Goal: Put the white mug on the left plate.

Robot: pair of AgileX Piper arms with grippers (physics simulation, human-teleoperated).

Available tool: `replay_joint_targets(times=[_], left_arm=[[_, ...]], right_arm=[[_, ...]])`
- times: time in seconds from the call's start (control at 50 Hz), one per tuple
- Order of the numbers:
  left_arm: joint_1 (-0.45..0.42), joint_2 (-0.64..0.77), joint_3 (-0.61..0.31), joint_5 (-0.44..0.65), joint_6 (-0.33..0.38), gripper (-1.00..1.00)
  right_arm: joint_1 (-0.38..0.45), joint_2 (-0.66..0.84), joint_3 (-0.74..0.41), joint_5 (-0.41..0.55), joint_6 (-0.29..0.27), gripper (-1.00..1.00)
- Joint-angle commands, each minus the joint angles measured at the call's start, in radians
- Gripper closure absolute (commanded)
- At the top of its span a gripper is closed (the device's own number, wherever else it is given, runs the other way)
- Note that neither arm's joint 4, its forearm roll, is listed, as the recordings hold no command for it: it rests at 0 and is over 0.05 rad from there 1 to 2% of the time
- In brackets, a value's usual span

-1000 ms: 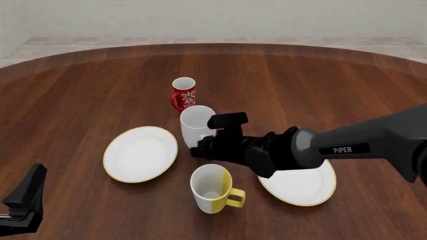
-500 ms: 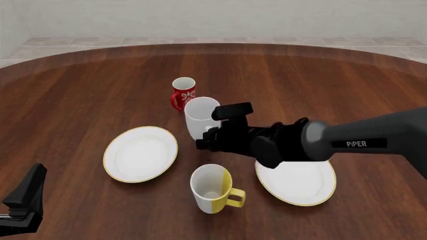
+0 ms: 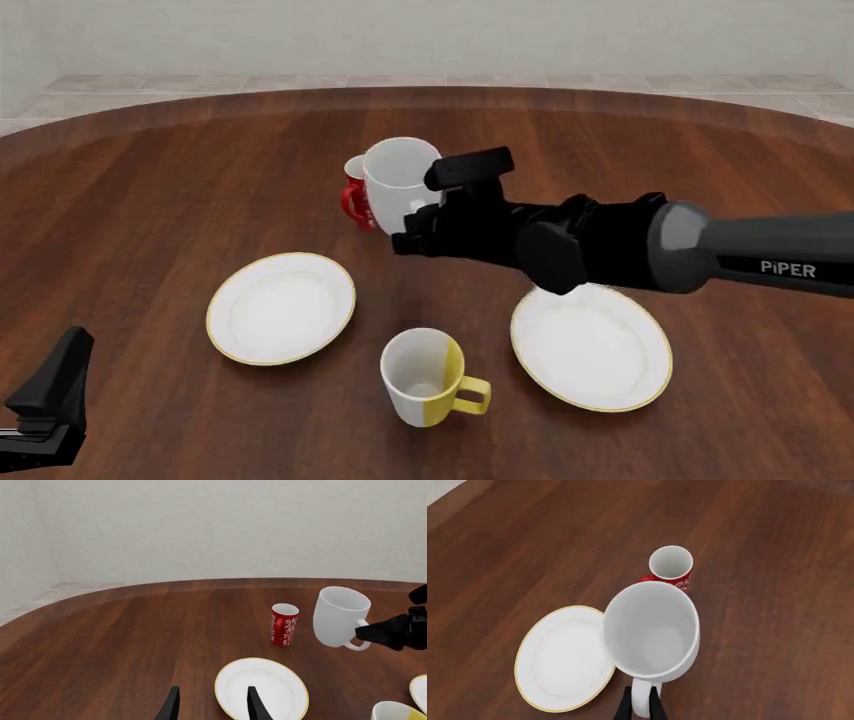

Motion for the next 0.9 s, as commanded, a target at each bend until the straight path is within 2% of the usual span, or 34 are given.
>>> replay_joint_targets(times=[0.02, 0.28, 0.9], left_arm=[[0.000, 0.000, 0.000, 0.000, 0.000, -1.00], [0.000, 0.000, 0.000, 0.000, 0.000, -1.00], [0.000, 0.000, 0.000, 0.000, 0.000, -1.00]], right_arm=[[0.027, -0.042, -0.033, 0.008, -0.013, 1.00], [0.064, -0.047, -0.049, -0.009, -0.002, 1.00], [0.154, 0.060, -0.143, -0.015, 0.037, 1.00]])
